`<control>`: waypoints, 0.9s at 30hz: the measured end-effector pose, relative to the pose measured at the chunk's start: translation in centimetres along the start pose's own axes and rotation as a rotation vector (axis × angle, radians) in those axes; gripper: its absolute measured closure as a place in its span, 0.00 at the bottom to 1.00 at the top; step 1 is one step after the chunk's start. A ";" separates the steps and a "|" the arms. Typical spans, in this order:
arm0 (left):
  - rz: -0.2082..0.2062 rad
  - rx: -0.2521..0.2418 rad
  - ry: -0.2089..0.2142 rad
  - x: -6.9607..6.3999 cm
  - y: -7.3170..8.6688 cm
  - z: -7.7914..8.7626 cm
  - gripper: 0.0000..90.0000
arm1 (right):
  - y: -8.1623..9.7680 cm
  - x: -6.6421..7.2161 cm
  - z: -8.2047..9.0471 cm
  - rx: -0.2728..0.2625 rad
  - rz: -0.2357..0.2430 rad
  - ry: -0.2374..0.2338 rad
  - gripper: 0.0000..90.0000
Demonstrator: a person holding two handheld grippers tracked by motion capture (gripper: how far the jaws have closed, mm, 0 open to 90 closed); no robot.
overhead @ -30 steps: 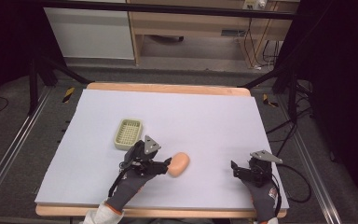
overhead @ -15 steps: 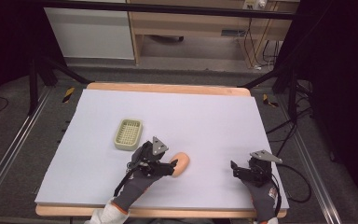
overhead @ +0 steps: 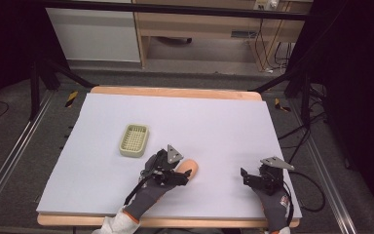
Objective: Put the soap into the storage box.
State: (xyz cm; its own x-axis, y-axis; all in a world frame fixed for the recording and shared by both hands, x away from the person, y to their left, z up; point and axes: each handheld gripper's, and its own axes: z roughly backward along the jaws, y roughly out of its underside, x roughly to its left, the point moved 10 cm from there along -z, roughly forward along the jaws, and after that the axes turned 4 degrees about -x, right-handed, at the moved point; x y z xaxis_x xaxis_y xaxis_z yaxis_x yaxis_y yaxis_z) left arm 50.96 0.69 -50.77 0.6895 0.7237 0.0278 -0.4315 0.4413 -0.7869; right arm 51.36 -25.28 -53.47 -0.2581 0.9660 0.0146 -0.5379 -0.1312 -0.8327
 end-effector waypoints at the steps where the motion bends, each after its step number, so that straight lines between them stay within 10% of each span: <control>1: -0.001 0.004 0.001 -0.1 0.0 -0.2 0.25 | 0.0 0.0 0.0 0.000 0.001 -0.001 0.12; 27: -0.022 0.112 0.015 -0.9 1.1 -3.5 0.20 | 0.0 0.1 0.0 0.006 -0.005 -0.005 0.12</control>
State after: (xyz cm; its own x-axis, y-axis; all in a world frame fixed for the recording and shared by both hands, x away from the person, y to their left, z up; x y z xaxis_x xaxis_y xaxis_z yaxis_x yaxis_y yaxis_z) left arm 51.86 -1.29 -53.83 0.7078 0.7056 0.0345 -0.4777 0.5140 -0.7125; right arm 51.33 -25.18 -53.53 -0.2596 0.9655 0.0217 -0.5441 -0.1277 -0.8292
